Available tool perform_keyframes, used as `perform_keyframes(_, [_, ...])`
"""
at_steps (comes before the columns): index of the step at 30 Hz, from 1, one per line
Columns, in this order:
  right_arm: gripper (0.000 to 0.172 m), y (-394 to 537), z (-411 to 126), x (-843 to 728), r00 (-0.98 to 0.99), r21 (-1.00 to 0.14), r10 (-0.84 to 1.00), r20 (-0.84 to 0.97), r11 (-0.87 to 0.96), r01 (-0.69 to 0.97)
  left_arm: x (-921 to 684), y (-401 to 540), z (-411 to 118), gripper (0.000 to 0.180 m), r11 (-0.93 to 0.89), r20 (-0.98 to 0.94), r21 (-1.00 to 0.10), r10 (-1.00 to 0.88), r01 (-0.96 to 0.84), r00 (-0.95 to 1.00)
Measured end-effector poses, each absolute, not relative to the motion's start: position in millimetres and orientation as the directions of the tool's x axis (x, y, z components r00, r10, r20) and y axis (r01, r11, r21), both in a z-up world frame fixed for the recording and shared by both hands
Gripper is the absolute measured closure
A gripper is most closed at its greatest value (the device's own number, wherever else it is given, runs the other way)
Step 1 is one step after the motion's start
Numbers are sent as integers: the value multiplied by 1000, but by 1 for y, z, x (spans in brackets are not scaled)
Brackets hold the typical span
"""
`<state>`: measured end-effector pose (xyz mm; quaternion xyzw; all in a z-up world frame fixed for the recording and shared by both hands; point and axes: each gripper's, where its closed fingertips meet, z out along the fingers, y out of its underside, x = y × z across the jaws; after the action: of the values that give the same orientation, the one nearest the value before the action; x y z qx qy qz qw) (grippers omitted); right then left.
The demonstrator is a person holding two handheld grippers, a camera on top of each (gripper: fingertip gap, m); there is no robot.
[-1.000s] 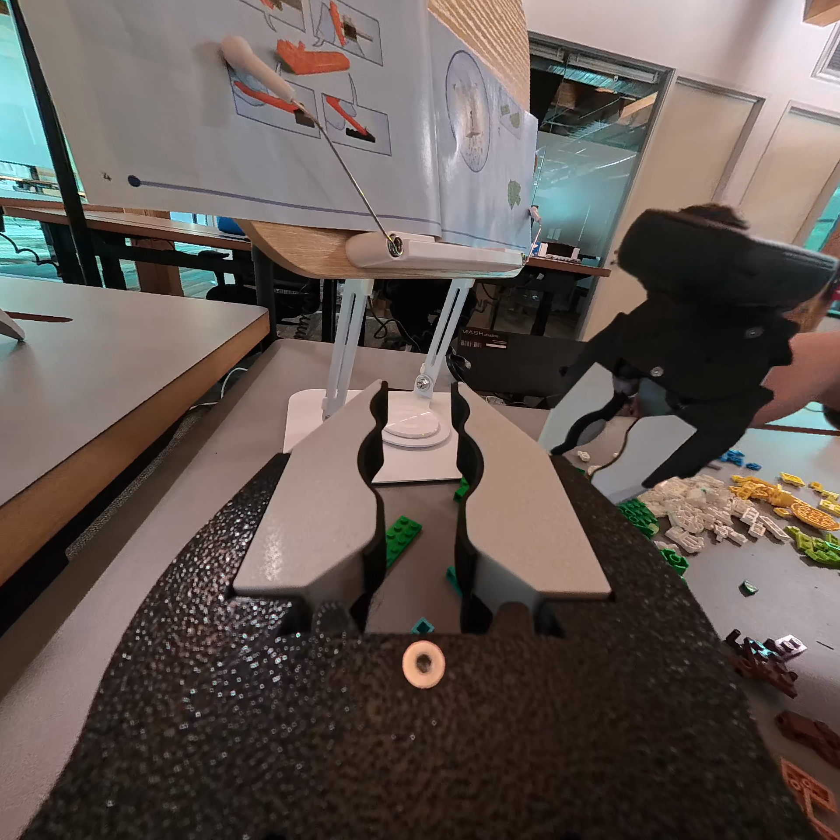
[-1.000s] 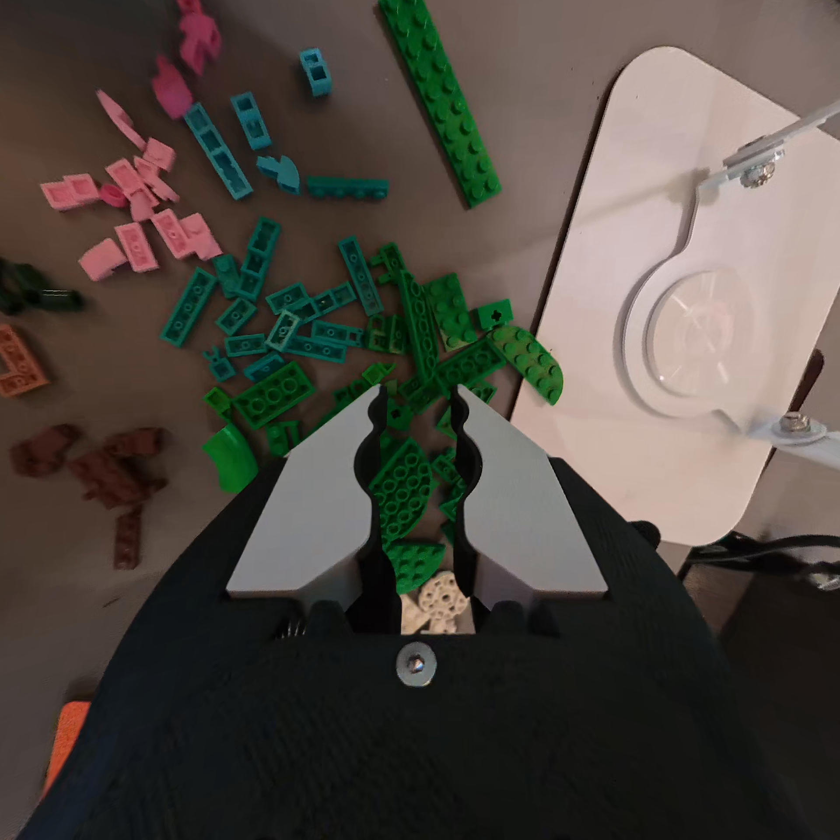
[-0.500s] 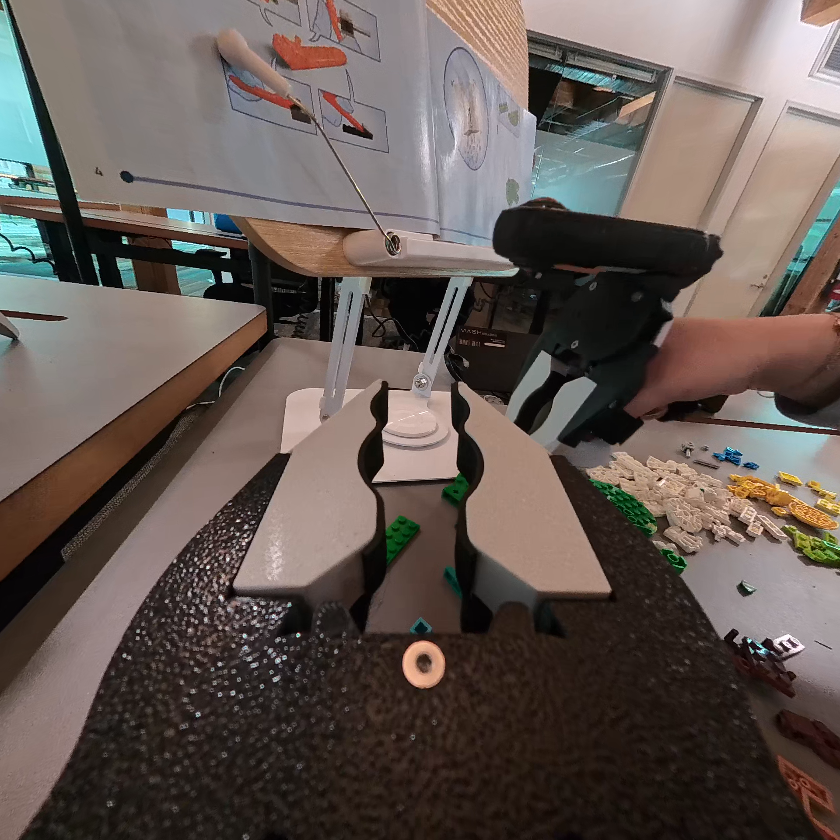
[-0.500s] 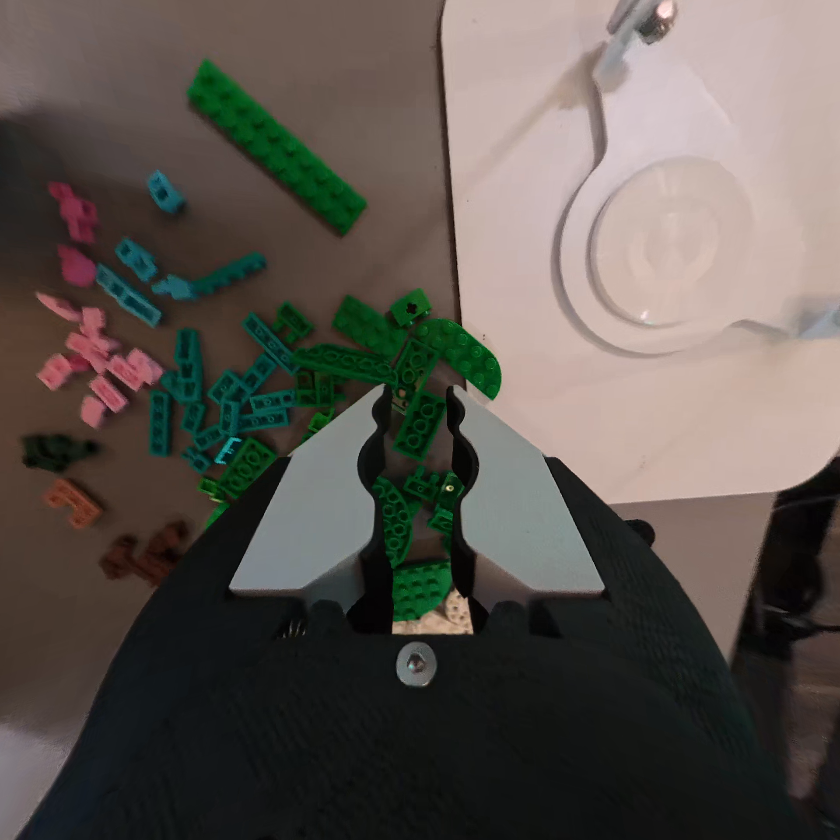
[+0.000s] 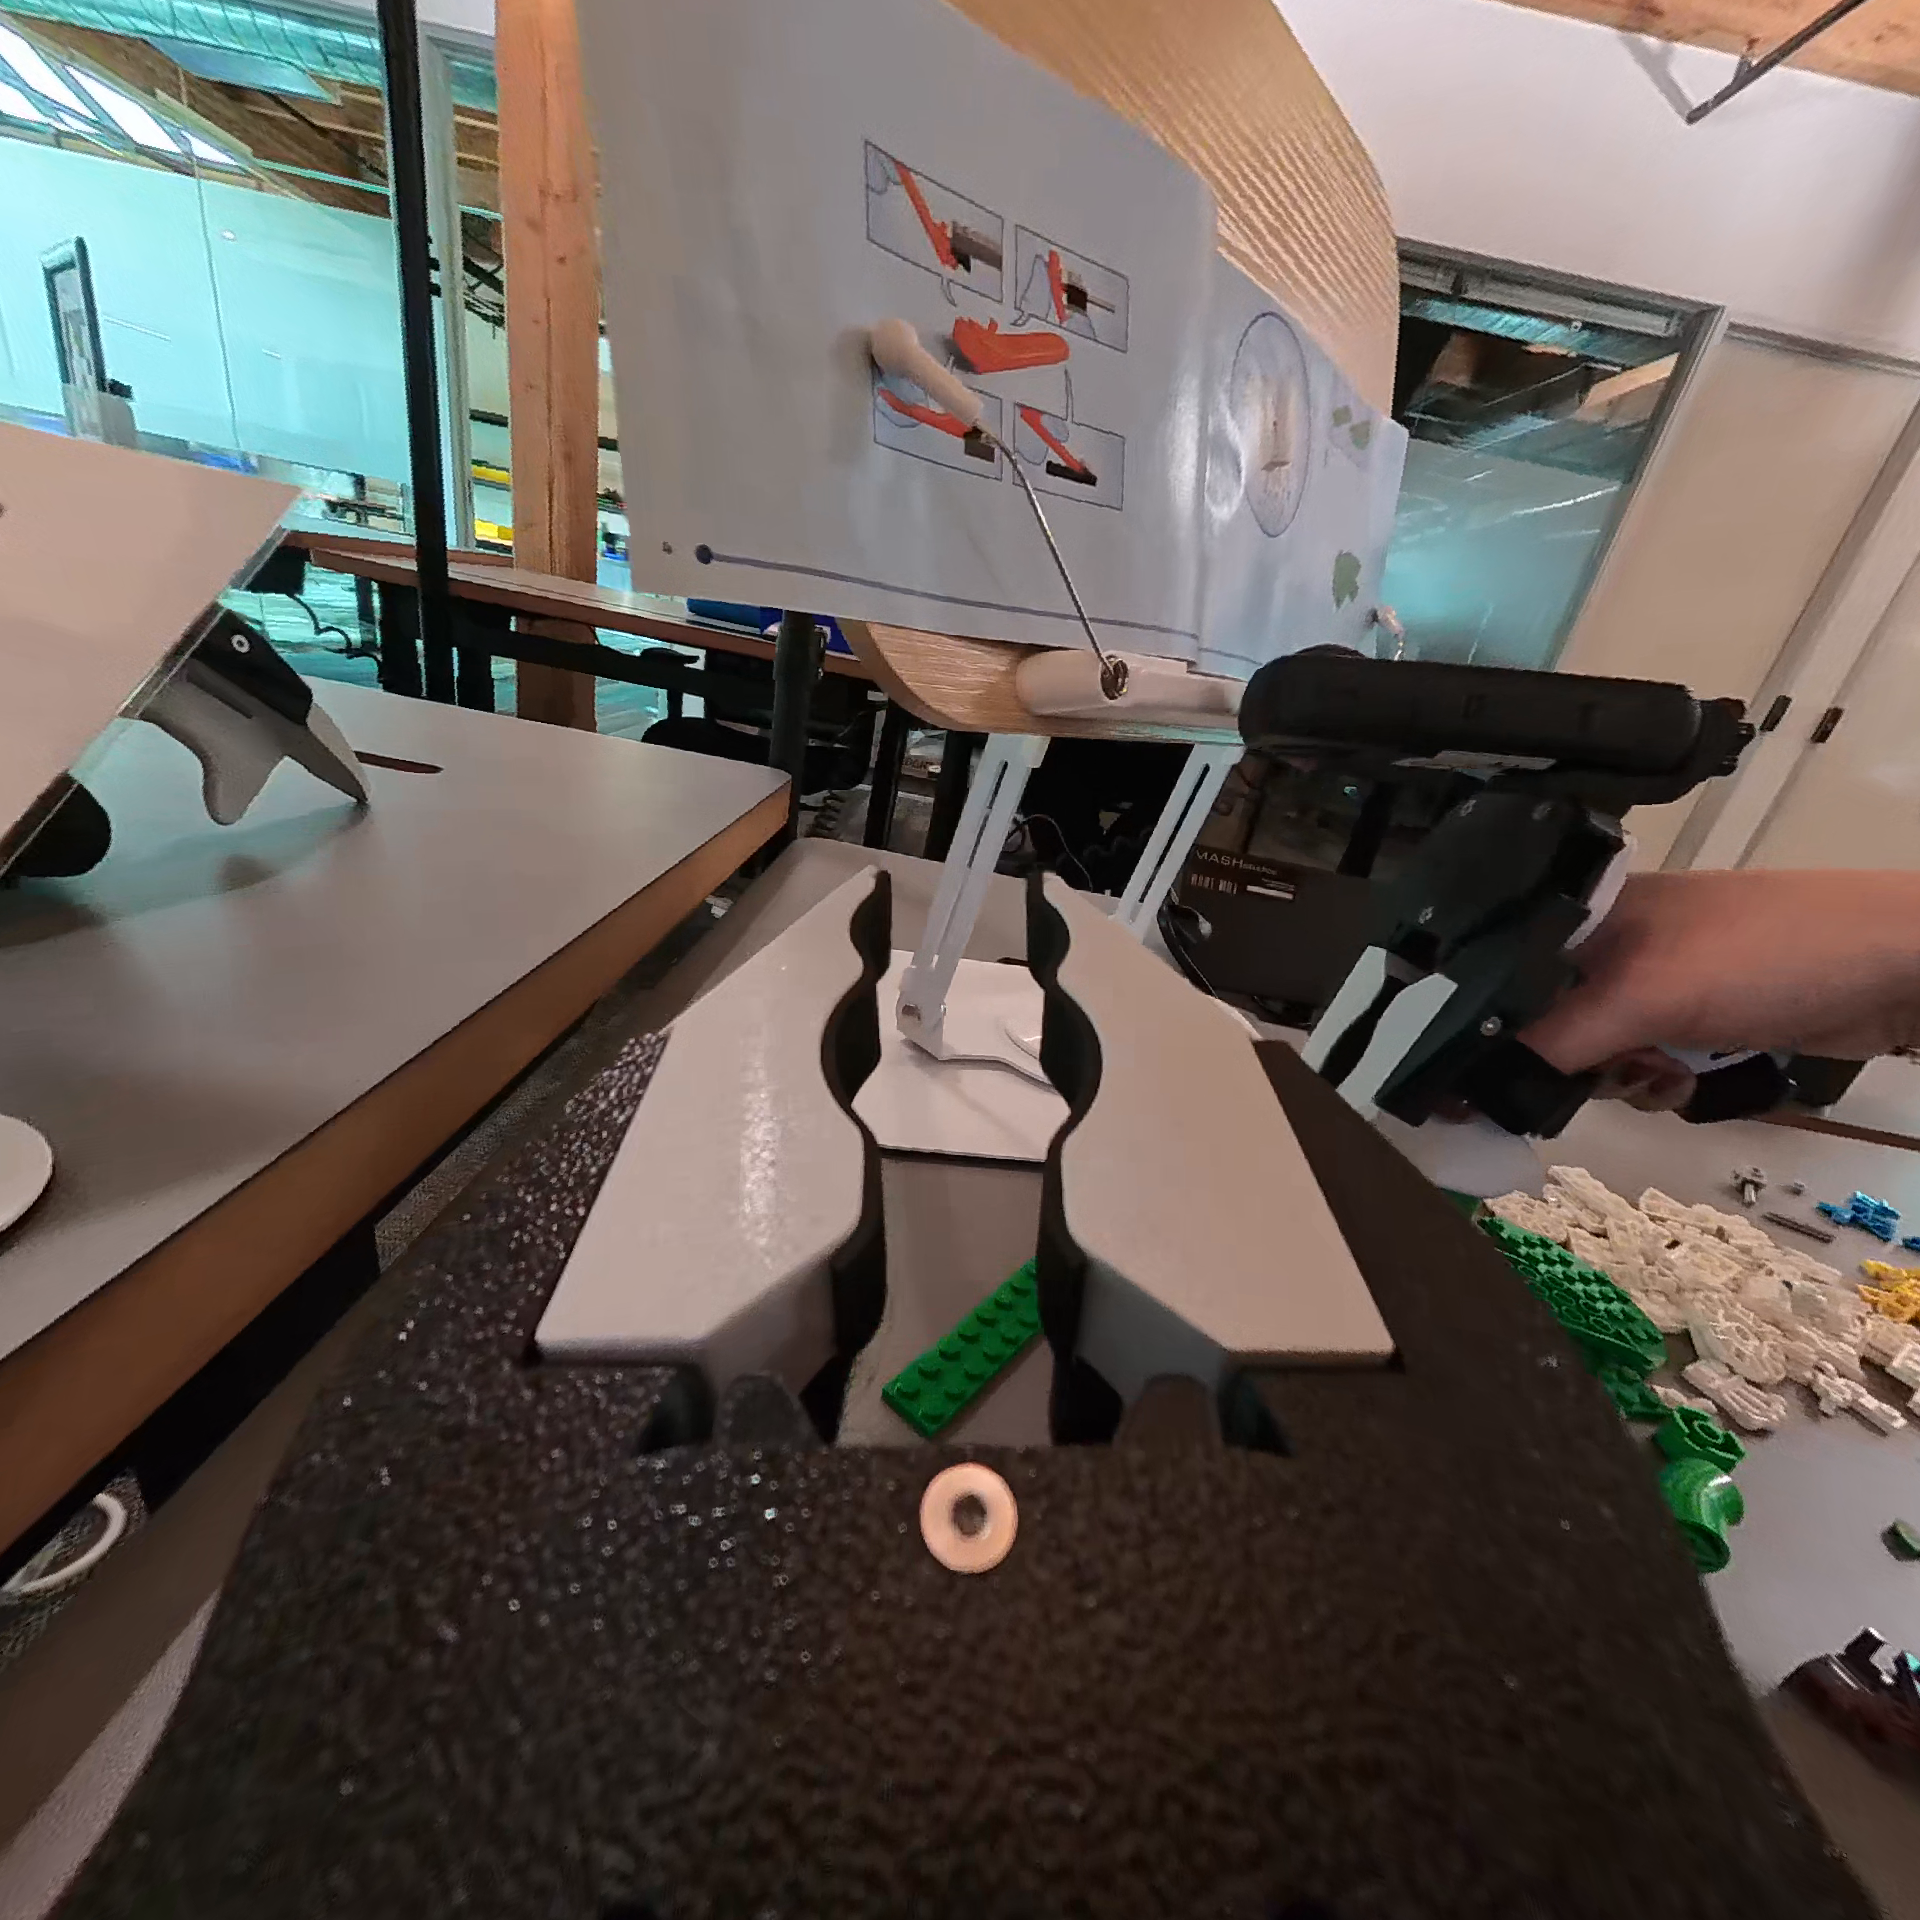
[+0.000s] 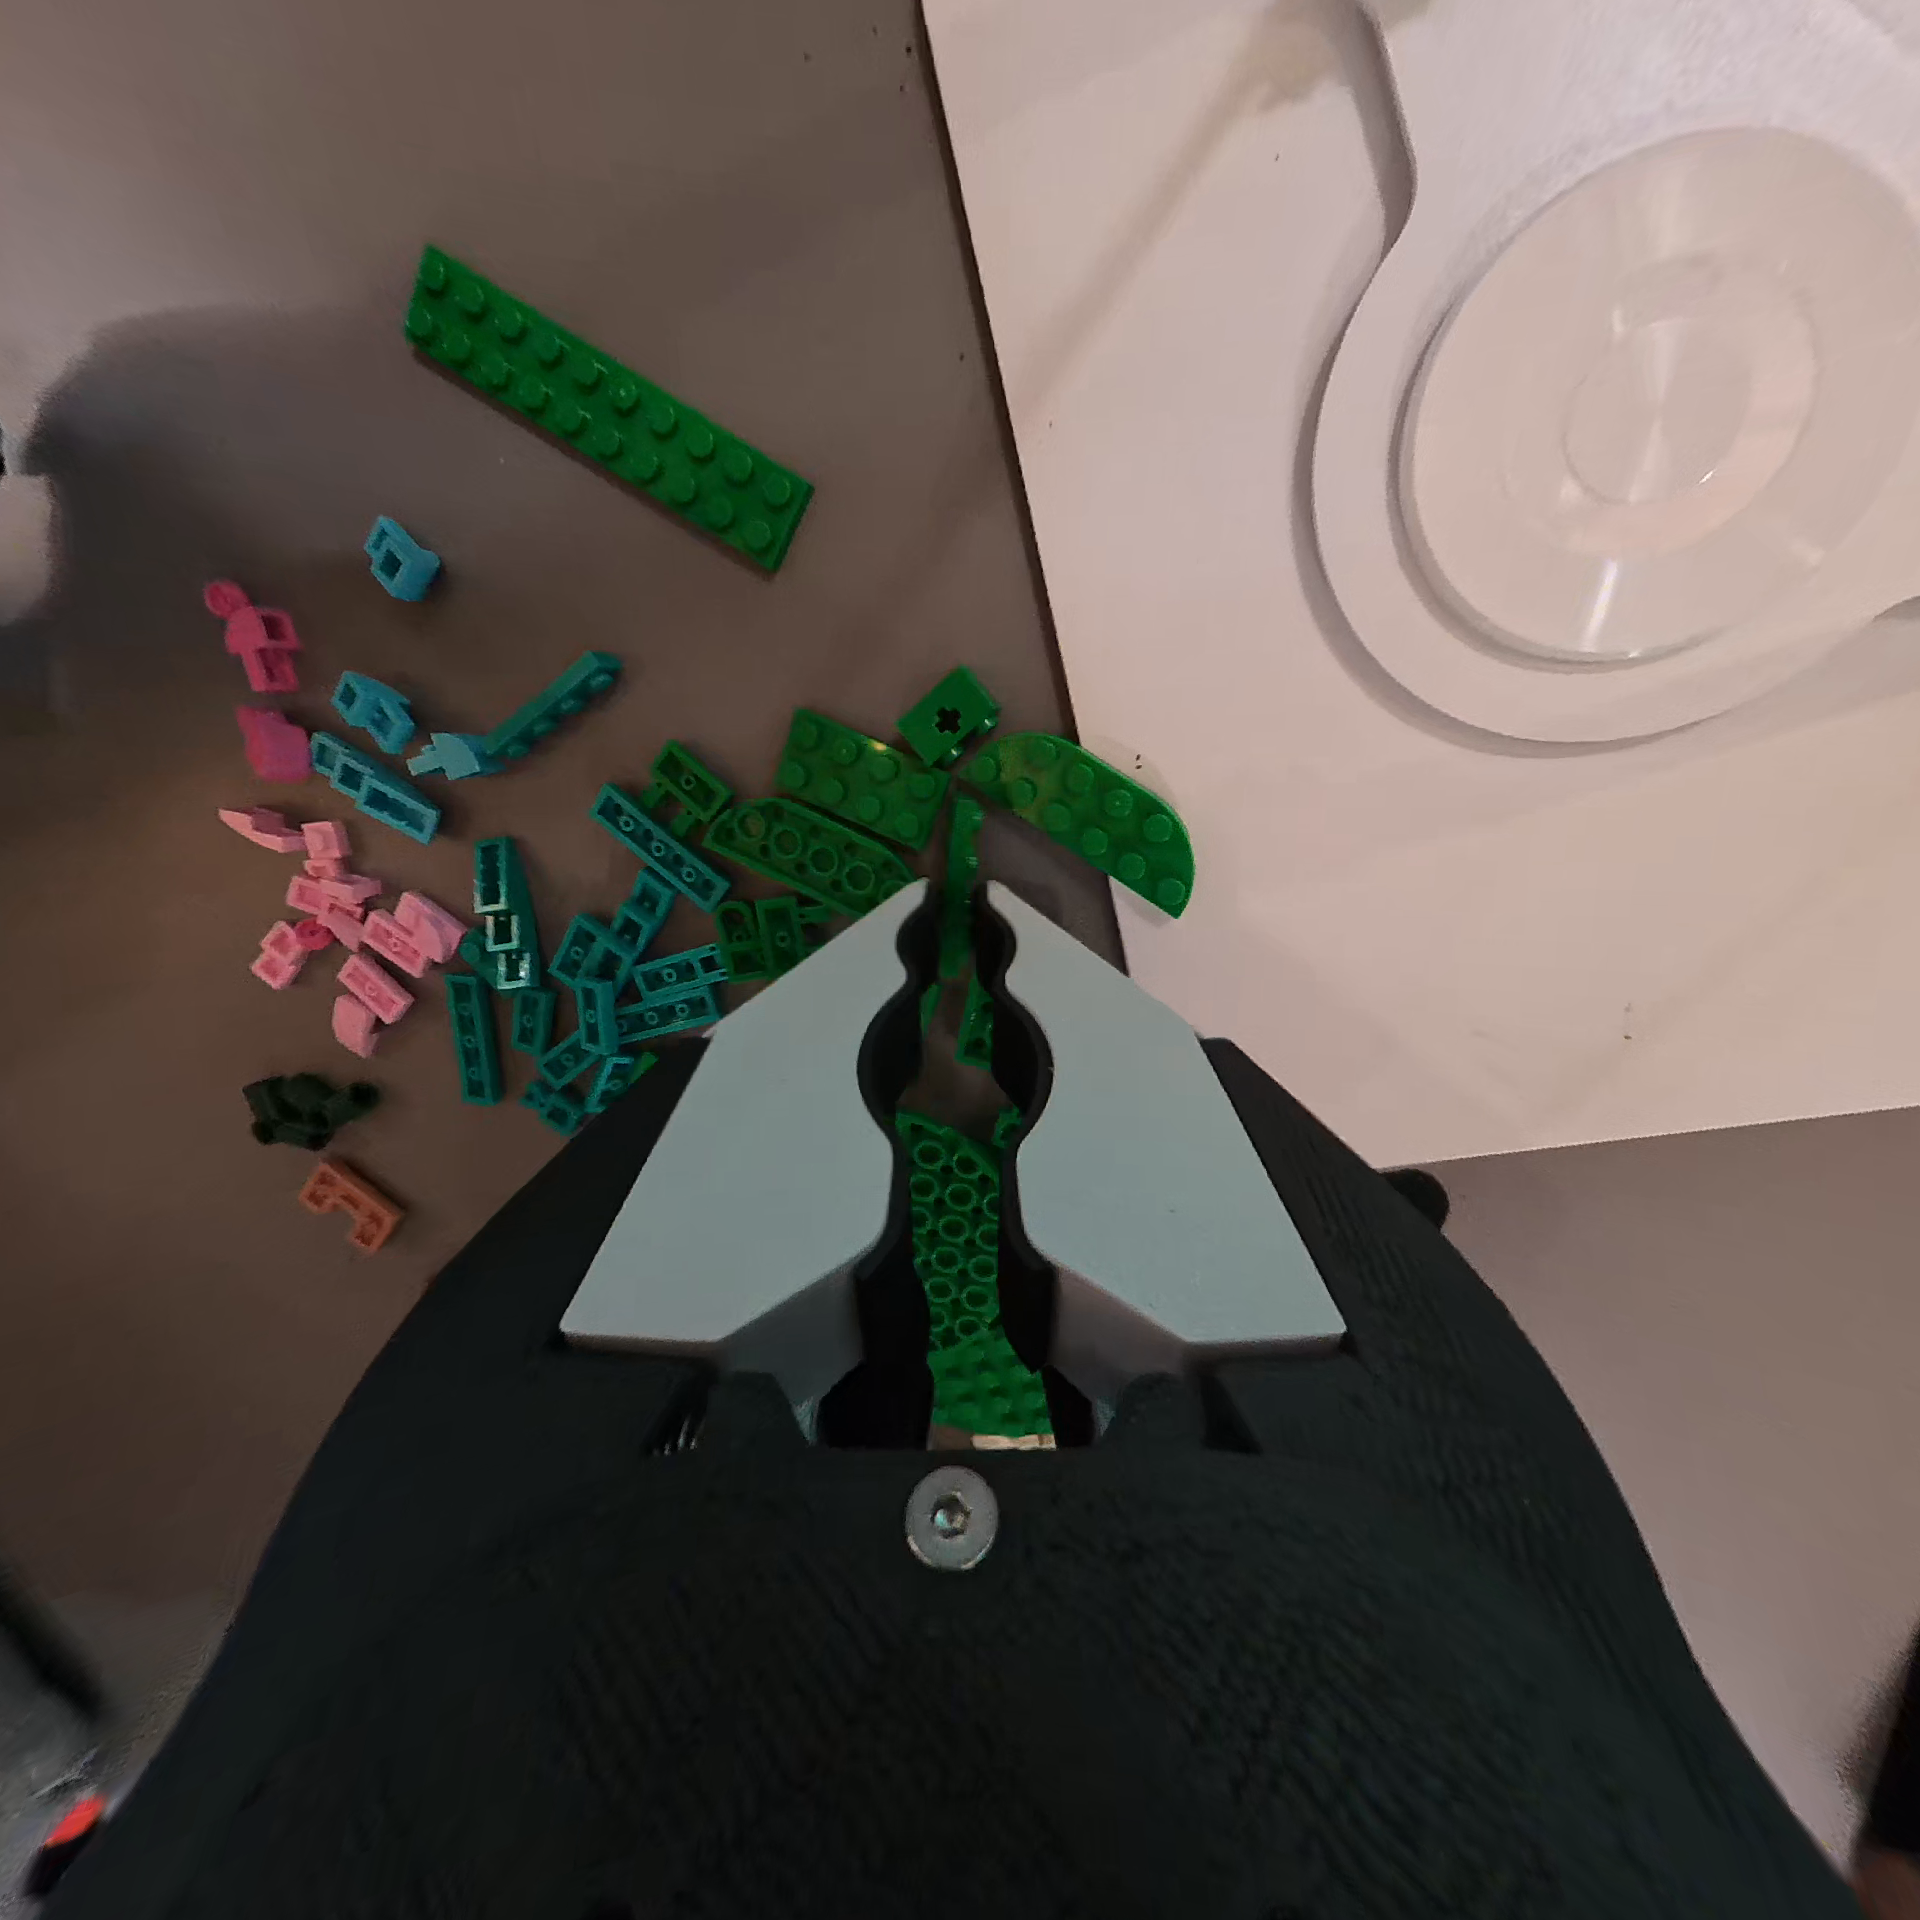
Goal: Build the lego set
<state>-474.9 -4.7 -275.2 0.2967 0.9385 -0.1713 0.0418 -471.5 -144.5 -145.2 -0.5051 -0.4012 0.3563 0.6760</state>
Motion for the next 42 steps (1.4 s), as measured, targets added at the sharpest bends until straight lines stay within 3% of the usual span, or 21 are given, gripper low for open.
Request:
perform_keyframes(5, [168,-4,-266,-479,-885,-379,464,-26,815,439,-471,-141,-145,157,228,174,-971,884,-76,433])
perform_keyframes(8, [168,6,-258,-490,-901,-388,389,191,873,295,-471,-144,-145,158,244,189,-967,883,-76,430])
perform_keyframes(11, [168,26,-250,-502,-857,-275,218,467,957,94,-471,-143,-145,158,252,198,-965,878,-69,435])
perform_keyframes(14, [168,31,-249,-493,-798,-134,-46,601,978,-157,-471,-141,-146,158,245,191,-967,878,-69,438])
perform_keyframes(19, [168,22,-216,-471,-478,50,-311,821,874,-483,-471,-139,-147,158,248,195,-967,874,-62,446])
perform_keyframes(23, [168,30,-199,-458,-220,228,-394,893,815,-532,-471,-135,-148,159,250,199,-967,868,-55,455])
perform_keyframes(27, [168,46,-220,-454,-193,333,-498,845,774,-538,-470,-130,-149,158,237,188,-970,865,-49,465])
perform_keyframes(33, [168,52,-245,-452,-360,279,-547,756,767,-578,-471,-132,-150,158,235,187,-971,867,-48,461])
perform_keyframes(37, [169,49,-235,-475,-318,324,-537,781,785,-528,-471,-131,-151,158,233,187,-972,866,-43,464])
perform_keyframes(42, [168,35,-223,-483,-282,273,-479,831,794,-544,-471,-130,-151,158,229,183,-972,866,-43,466])
